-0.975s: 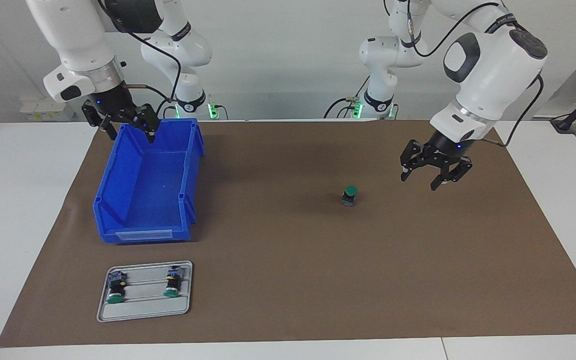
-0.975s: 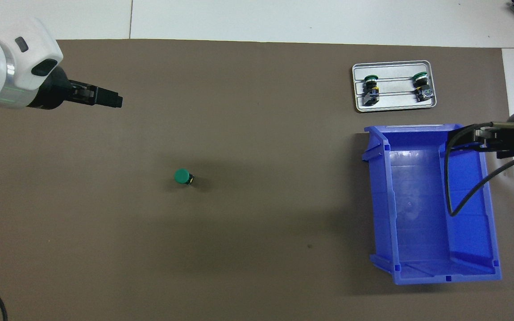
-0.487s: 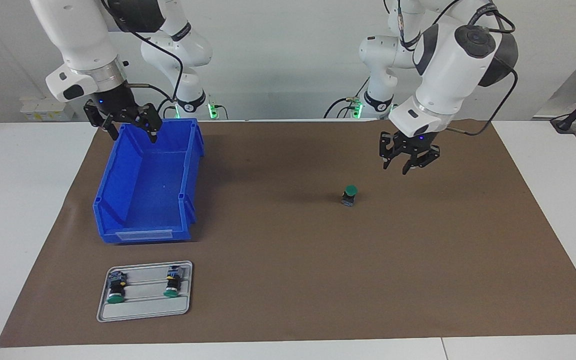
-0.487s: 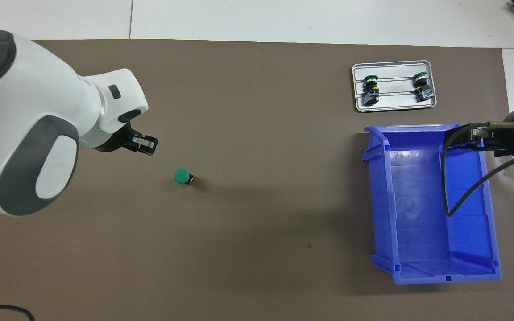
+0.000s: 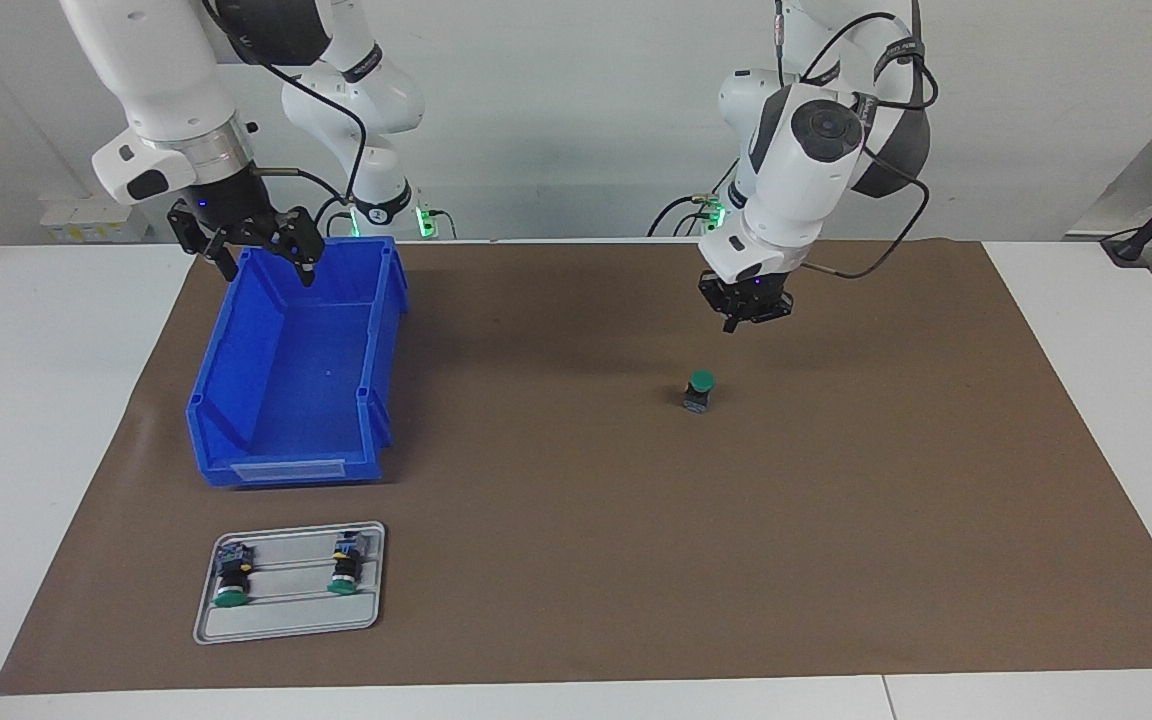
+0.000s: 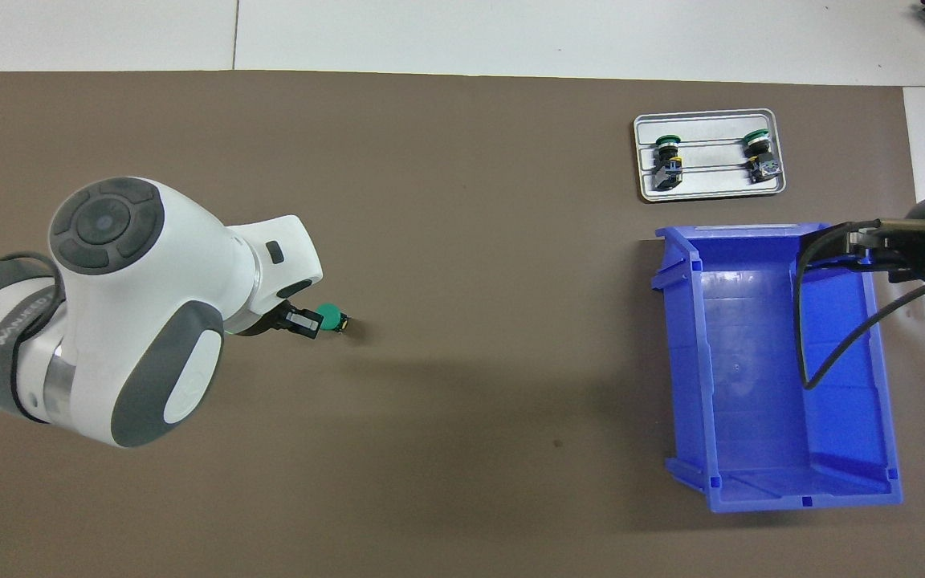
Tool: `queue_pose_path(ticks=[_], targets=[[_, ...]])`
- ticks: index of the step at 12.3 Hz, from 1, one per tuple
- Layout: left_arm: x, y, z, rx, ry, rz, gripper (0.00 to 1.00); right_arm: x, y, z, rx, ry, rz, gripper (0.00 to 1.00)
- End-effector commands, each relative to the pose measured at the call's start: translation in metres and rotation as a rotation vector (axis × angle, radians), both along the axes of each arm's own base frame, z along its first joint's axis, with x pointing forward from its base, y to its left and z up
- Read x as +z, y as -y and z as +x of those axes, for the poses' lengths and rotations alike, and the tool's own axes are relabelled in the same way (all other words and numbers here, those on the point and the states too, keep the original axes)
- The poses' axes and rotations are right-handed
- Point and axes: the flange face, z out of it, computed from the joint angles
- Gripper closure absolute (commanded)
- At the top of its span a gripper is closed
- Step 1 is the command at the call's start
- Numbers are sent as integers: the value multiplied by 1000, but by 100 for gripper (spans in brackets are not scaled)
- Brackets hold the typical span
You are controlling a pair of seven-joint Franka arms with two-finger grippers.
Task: Place and press button with both arms
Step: 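Bring the left gripper back down onto the green button, then press down on the top of the green button with the left gripper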
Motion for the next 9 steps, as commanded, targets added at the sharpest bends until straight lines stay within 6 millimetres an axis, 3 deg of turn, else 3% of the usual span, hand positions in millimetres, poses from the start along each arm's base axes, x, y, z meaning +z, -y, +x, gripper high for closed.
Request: queue_pose_path(ticks=[1,3,6,9], targets=[[-24,9,-9,-22,54,0,100,-1,0,-4,18,-6,20,0],[-29,8,-7,-67,84,-14,100,-1,0,-4,18,-6,20,0],[-56,0,-5,-147,118,-23,100,-1,2,-4,20,-6,20,0],[-86,10,1,-159,128,-29,100,-1,1,-4,20,-4,20,0]])
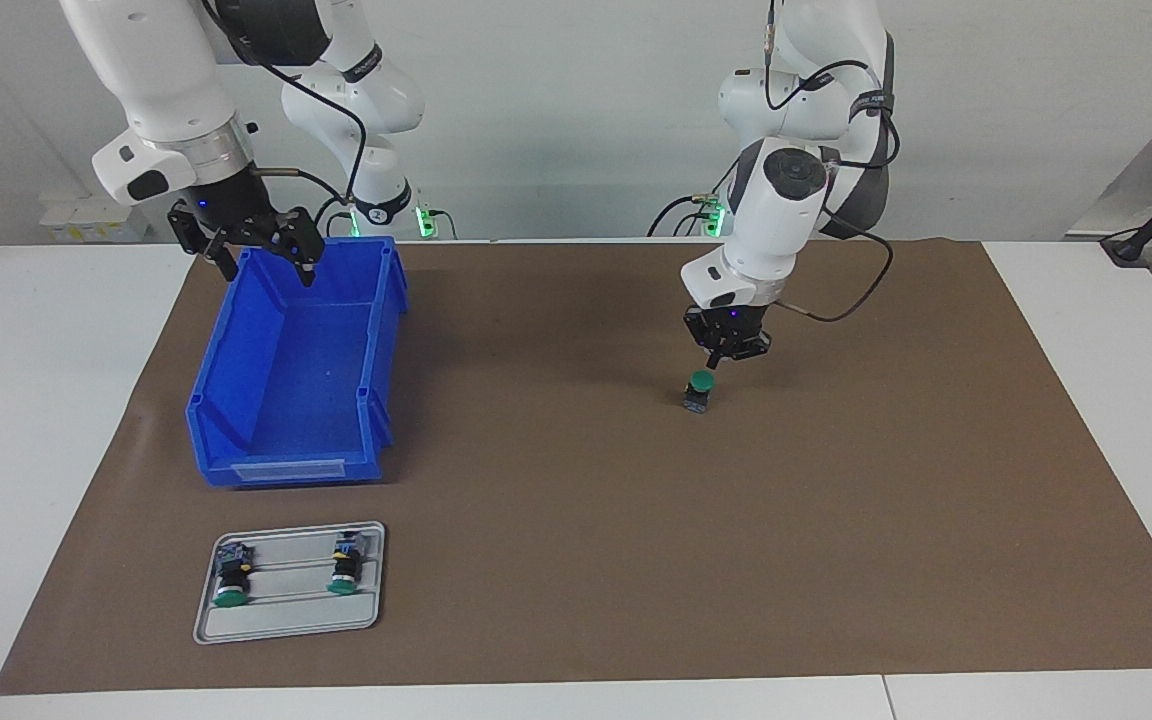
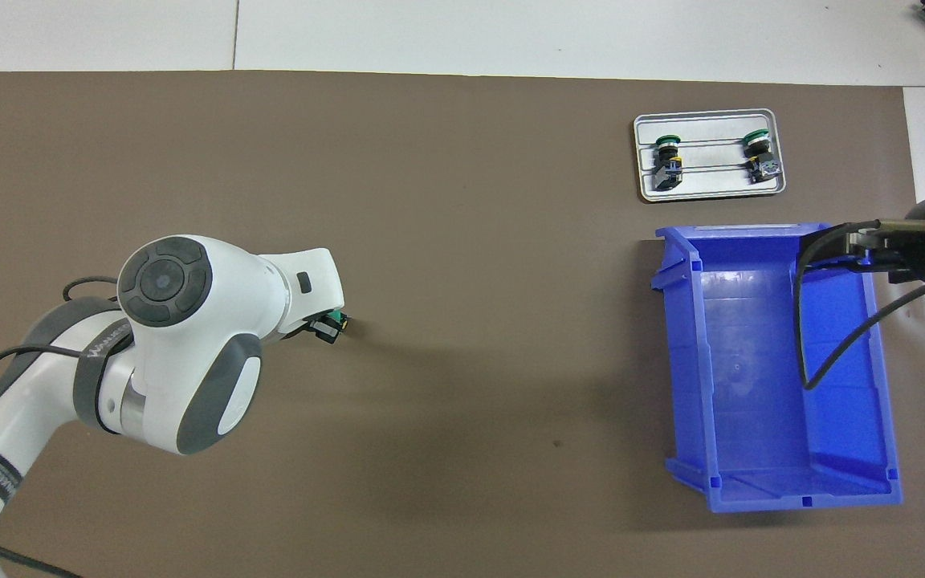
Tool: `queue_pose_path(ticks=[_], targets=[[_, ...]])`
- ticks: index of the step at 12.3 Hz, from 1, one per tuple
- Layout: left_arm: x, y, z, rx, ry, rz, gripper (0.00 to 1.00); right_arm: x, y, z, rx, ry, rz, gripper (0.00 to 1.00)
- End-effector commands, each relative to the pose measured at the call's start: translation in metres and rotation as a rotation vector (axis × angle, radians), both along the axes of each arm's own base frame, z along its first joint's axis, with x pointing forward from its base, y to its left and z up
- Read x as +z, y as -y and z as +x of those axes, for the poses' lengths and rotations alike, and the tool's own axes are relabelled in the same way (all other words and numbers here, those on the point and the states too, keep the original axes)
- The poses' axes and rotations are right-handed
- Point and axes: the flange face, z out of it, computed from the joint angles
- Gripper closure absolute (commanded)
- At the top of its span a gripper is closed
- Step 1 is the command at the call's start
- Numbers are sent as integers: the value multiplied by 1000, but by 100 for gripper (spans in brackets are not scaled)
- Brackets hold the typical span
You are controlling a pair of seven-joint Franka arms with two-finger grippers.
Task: Place and press button with both arms
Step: 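Press down on the top of the green button with the left gripper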
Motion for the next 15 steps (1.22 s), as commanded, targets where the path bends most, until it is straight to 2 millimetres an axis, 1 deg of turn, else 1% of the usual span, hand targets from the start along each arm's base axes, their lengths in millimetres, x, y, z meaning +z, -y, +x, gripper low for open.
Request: queue_pose_path(ticks=[1,2,4,6,7,8,9,10,11,12,13,14,15], targets=[[-27,6,4,-28,13,10,100,0,1,-4,22,-1,20,0],[-35,7,5,-28,3,14,100,0,1,-4,23,-1,20,0],[-36,7,5,-38,5,13,100,0,0,-4,19,-1,20,0],[-44,4,0,-63,-11,23,100,0,-1,-3,14,0,21,0],[-40,4,3,-63,-5,20,99,0,0,-4,9,-1,21,0],[-31,3,13,-54,4,15,98,1,-1,-2,12,6,21,0],[-22,8,22,-53,-6,15,95,1,-2,-1,14,13,21,0],[-2,9,32,-50,-13,16,92,1,-4,-1,19,14,21,0],[16,10,42,-45,-20,17,91,2,-16,0,35,17,22,1],[37,5,51,-31,-16,14,87,3,-22,0,26,27,23,1],[58,-14,64,5,-24,15,84,3,-32,0,20,29,25,1],[80,-29,73,36,-21,11,77,3,-48,-2,17,30,26,1],[102,-52,83,76,-26,9,69,3,-66,-2,-1,45,31,1]])
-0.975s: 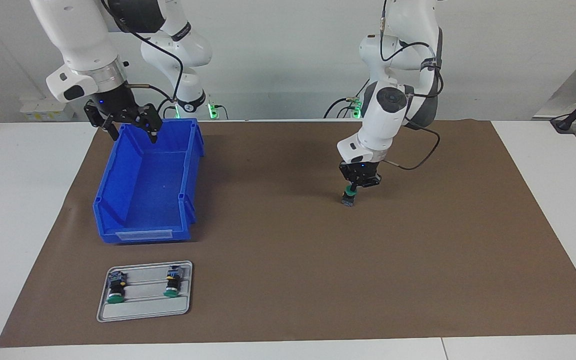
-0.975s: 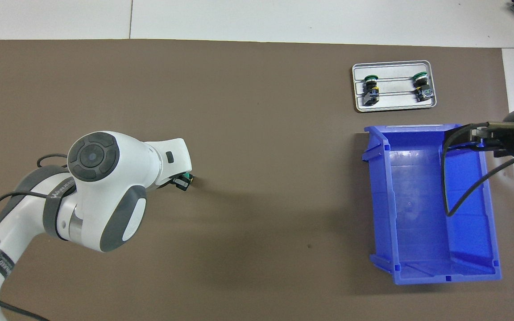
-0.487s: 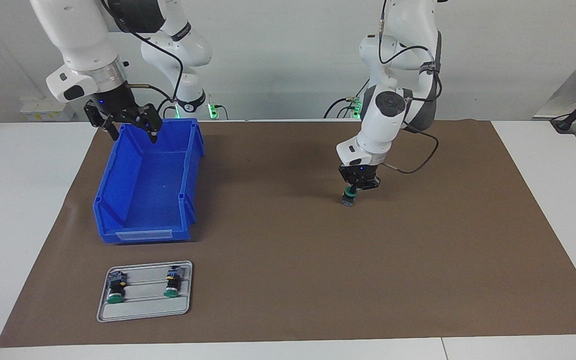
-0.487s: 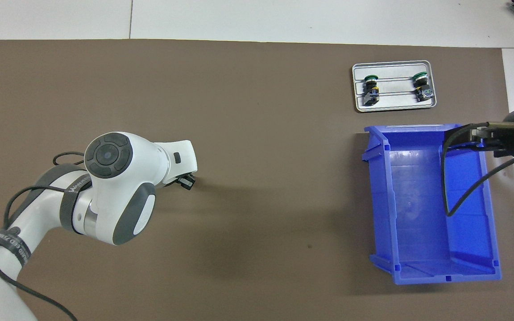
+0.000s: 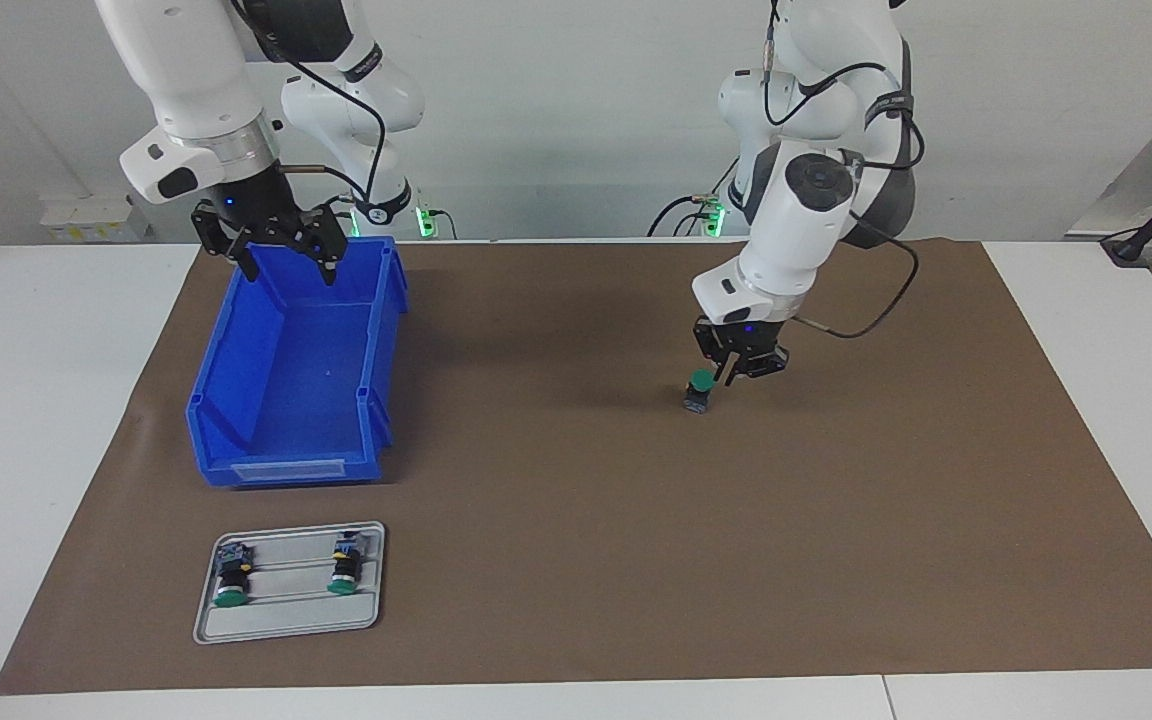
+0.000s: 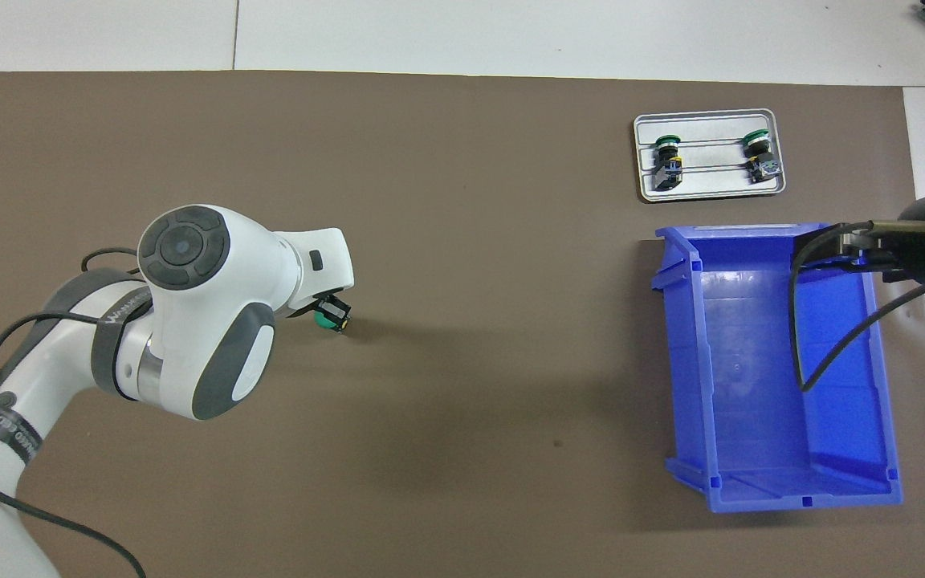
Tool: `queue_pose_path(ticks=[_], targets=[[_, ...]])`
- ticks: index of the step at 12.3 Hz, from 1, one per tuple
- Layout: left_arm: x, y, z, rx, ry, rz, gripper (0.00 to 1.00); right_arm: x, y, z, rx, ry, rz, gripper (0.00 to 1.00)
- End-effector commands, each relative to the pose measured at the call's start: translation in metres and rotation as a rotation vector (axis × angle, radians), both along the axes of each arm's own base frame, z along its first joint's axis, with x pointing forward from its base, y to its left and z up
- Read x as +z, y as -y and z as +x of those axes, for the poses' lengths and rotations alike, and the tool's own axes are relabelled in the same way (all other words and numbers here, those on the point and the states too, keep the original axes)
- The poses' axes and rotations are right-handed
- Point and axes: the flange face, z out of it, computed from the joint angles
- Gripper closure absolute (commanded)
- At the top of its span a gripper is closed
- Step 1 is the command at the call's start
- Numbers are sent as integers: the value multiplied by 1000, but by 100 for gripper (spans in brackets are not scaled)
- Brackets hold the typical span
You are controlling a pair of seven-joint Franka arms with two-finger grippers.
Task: Place and press button with both arms
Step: 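Raise the left gripper while the right gripper reaches toward the button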
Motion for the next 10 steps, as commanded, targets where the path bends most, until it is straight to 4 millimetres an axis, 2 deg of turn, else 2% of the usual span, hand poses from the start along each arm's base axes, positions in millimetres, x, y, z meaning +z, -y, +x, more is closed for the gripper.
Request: queue_pose_path(ticks=[1,3,4,5,6,8,9,10], targets=[[45,-55,27,89,-29,16,54,-2,-49,-1,-44,39,32,1],[62,-110,33,177,-25,16,7,-4,-80,-4,-84,48,43,2],[76,-136,29,217,-26,18,0,-3,-91,-5,-106,62,52,3],[82,-160,24,256,-44,24,0,-8,-106,-6,-122,53,54,4],[92,-175,18,275,-50,41,0,-9,-122,-7,-141,53,58,5],[102,-185,9,268,-50,128,0,-16,-177,6,-200,53,70,5],[105,-185,5,266,-62,135,0,-29,-197,13,-229,40,63,5],[108,-185,1,273,-68,136,0,-43,-227,13,-241,25,58,5]])
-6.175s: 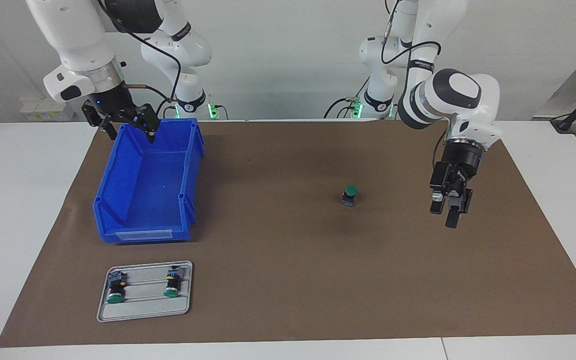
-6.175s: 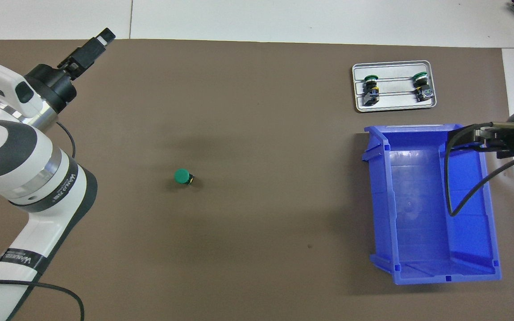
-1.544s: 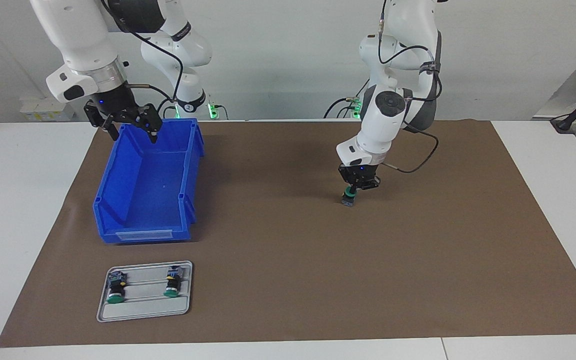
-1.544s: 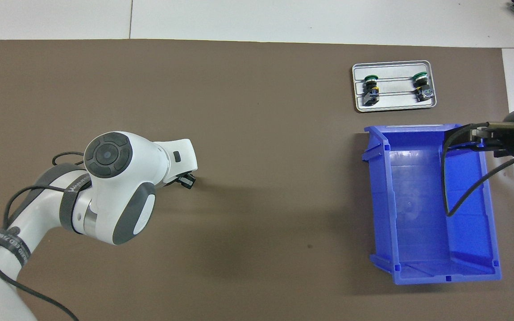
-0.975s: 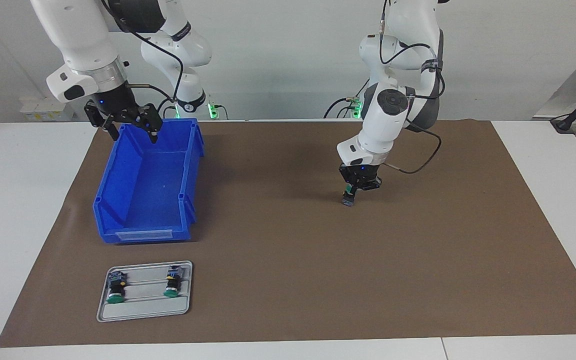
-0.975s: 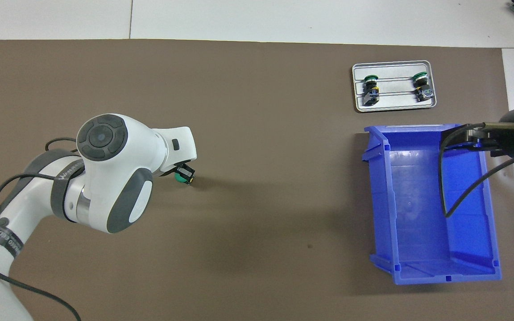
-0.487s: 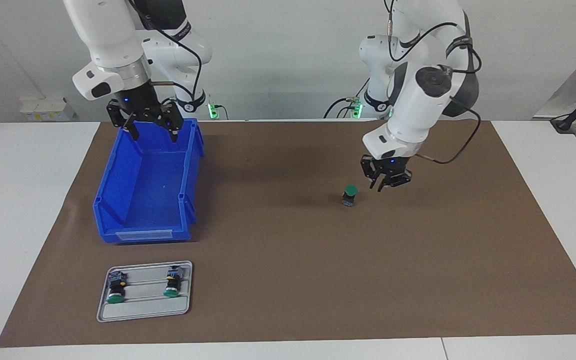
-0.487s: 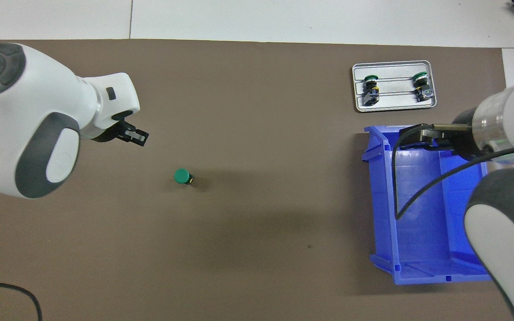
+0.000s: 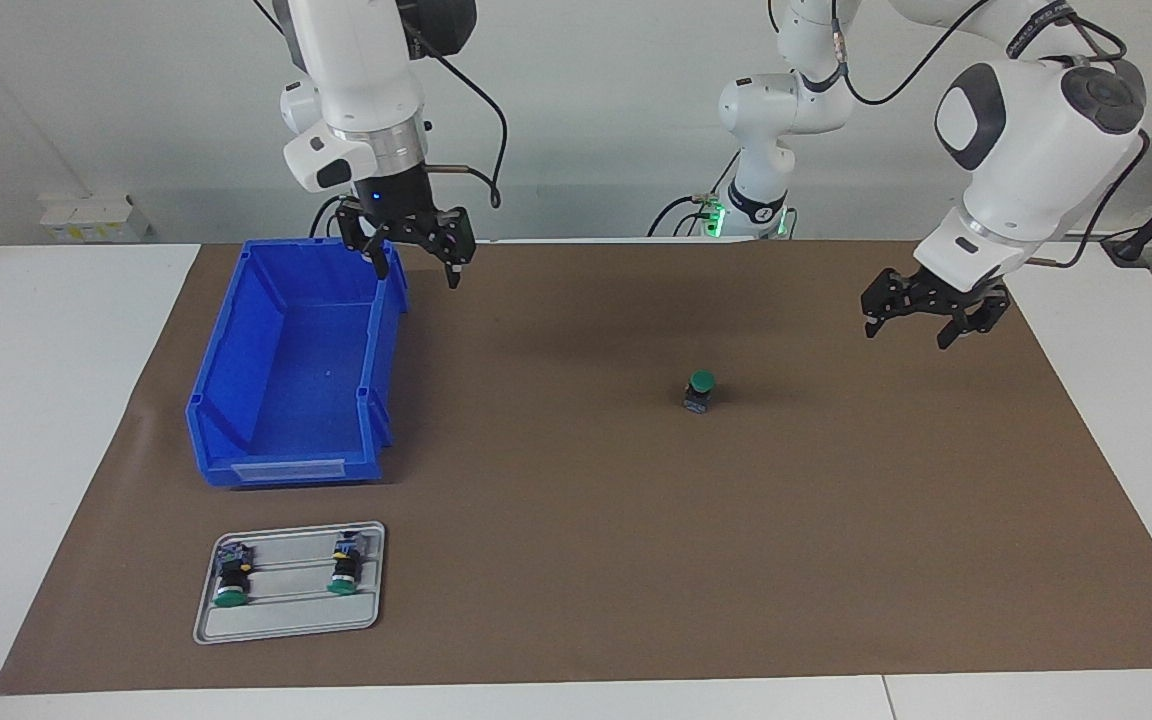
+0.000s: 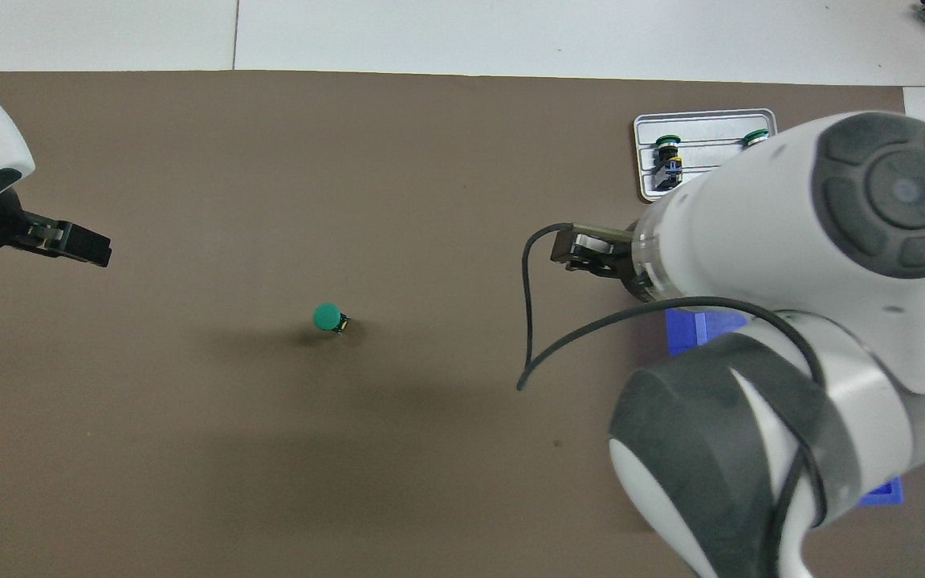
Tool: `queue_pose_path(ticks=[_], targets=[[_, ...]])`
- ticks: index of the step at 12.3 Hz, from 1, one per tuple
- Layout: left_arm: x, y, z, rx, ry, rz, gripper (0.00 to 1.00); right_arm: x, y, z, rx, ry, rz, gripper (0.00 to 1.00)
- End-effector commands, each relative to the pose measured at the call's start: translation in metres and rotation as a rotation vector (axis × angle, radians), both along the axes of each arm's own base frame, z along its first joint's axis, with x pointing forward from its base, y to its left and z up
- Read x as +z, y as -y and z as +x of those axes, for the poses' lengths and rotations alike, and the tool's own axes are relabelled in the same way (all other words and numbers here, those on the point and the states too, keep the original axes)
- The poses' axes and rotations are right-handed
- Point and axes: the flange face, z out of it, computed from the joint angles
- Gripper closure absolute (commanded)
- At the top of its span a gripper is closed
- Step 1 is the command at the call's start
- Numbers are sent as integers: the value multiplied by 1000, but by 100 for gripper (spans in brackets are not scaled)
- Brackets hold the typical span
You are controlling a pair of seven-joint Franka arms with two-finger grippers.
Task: Place and press button with both arms
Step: 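Lower the right gripper onto the green button and grasp it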
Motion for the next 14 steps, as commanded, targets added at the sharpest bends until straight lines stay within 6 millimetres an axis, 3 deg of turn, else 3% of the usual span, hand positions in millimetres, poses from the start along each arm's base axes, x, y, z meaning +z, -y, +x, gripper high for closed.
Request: queue_pose_path(ticks=[1,3,6,7,9,11,12,14], targets=[[13,3,-11,26,-5,28,0,-25,-64,25,-58,-12,9,5],[10,6,-13,57,0,20,0,-41,-107,36,-113,-12,26,5],[2,7,-14,75,19,-52,0,-74,-154,30,-131,-7,16,5],[1,4,-14,81,17,-59,0,-84,-178,26,-107,4,3,5],[-1,4,-14,83,26,-60,0,-100,-201,25,-127,4,6,5],[-12,5,-25,73,13,-58,0,-152,-252,5,-138,7,-12,5],[-15,6,-27,72,9,-57,0,-170,-262,7,-165,13,1,5],[-14,8,-29,69,-4,-52,0,-186,-275,12,-209,28,38,5]])
